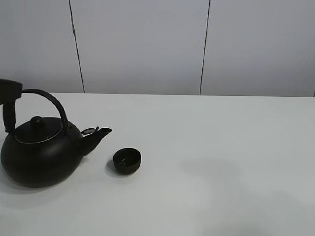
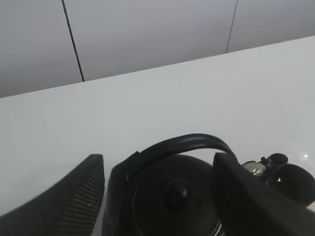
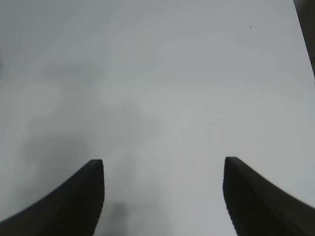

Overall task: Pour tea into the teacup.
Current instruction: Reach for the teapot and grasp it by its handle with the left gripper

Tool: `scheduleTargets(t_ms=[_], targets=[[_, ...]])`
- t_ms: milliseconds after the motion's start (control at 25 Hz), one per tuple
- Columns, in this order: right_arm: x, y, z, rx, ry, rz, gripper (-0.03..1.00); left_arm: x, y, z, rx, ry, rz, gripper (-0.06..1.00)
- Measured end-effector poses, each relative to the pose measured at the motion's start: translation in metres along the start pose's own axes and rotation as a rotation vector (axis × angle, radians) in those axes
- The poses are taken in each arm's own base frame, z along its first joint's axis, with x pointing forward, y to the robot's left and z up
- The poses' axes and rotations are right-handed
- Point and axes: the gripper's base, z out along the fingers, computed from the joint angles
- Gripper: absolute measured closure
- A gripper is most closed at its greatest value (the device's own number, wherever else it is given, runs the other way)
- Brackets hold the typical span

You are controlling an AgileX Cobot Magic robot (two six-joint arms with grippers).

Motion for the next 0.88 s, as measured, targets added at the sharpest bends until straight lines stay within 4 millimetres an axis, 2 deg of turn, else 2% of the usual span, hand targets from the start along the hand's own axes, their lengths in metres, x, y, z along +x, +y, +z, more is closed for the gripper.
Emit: scheduleTargets(t_ms=[320,560,880], targets=[[0.0,0.0,0.0,0.0,0.0,0.0,0.49,0.017,0.007,0.013,-0.016,0.057,0.133,0.49],[0.0,0.0,0.0,0.0,0.0,0.0,0.49,0.025,0.019,0.017,-0.054,0.066,0.115,0.49],[0.0,0.0,0.0,0.0,-0.001,0.0,0.49,0.045,0.019,0.034,-0.033,0.049,0.072,0.49]])
